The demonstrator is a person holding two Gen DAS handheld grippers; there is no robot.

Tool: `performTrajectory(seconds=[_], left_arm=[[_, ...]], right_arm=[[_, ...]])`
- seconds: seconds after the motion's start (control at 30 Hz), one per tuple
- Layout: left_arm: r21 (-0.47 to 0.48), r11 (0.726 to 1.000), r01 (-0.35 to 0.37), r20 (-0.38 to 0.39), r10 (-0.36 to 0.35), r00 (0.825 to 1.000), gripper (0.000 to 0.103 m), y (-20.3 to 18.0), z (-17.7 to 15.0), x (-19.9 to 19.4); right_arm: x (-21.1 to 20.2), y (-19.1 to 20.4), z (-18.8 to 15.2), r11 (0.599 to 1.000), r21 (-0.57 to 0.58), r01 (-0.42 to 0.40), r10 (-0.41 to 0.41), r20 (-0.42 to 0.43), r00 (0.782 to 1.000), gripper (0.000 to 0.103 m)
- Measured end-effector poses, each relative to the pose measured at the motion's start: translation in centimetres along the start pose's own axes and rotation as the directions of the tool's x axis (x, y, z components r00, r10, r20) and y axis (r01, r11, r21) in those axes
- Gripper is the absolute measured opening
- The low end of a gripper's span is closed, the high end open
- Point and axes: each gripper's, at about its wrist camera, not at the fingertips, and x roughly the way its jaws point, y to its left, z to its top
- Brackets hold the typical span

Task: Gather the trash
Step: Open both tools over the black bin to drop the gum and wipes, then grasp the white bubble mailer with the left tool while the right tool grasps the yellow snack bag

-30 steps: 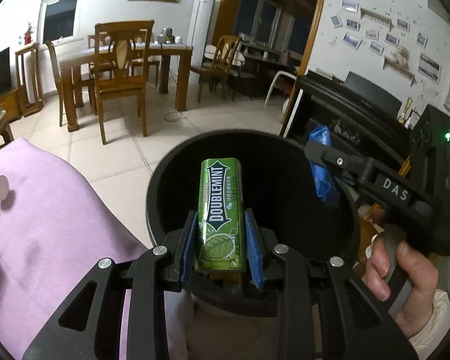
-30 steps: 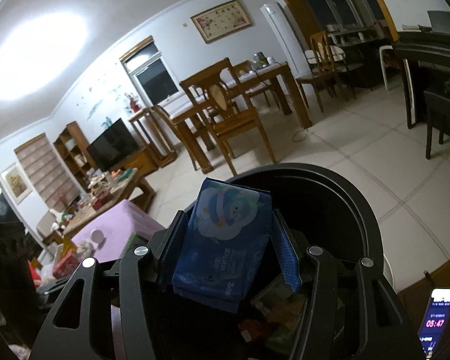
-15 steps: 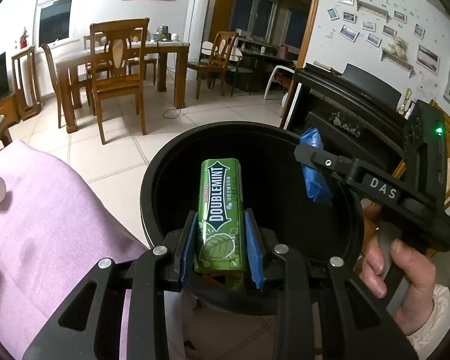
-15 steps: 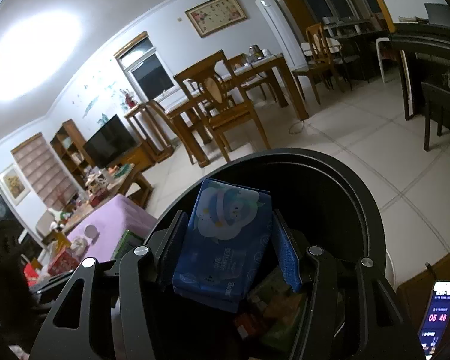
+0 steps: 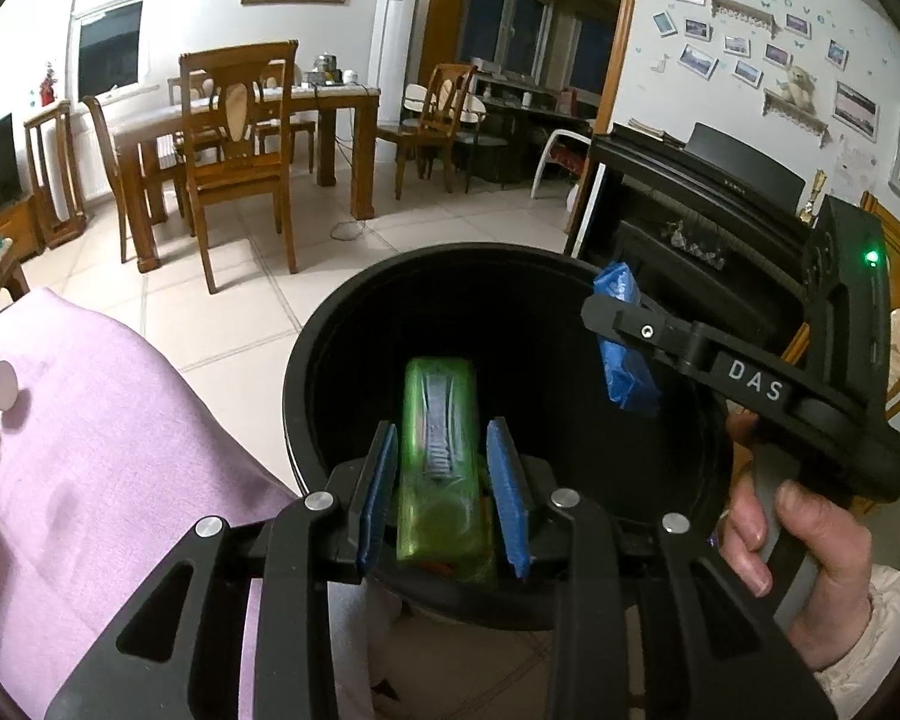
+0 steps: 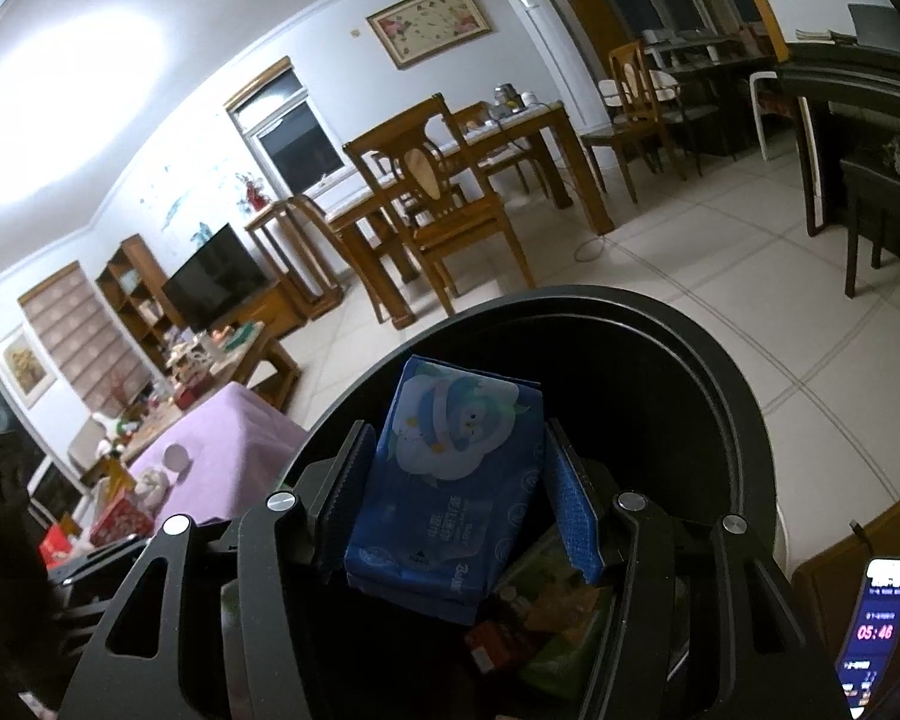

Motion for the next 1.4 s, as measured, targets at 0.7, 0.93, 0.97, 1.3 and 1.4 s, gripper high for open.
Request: performTrajectory(seconds=[0.7, 0.93, 0.97, 1.3, 1.4], left_arm=[[-0.026, 1.000, 0.009, 0.107, -0.007, 0.994, 0.094, 1.6, -1.2, -4.0], [-0.103, 0.991, -0.091, 0.146, 0.105, 0.984, 0.098, 7.2, -3.3, -10.2], [-0.121, 0.987, -0.106, 0.152, 0.124, 0.981, 0.098, 8.2, -3.5, -11.1], [-0.336, 0.889, -0.310, 0.092, 0.359, 0.929, 0.098, 24.0, -7.1, -19.7], [-0.251, 0.909, -0.333, 0.035, 0.352, 0.935, 0.098, 27.7, -7.0, -19.3]], right_arm=[[-3.0, 3.0, -0.7, 0.997, -0.051, -0.053, 0.054, 0.018, 0.998, 0.087], [-2.3, 6.5, -1.6, 0.989, -0.115, -0.097, 0.094, -0.037, 0.995, 0.087], [-2.1, 7.1, -1.6, 0.987, -0.124, -0.105, 0.100, -0.045, 0.994, 0.087], [1.6, 18.0, -4.2, 0.911, -0.302, -0.280, 0.219, -0.221, 0.950, 0.087], [3.3, 22.4, -5.2, 0.863, -0.351, -0.363, 0.260, -0.308, 0.915, 0.087]])
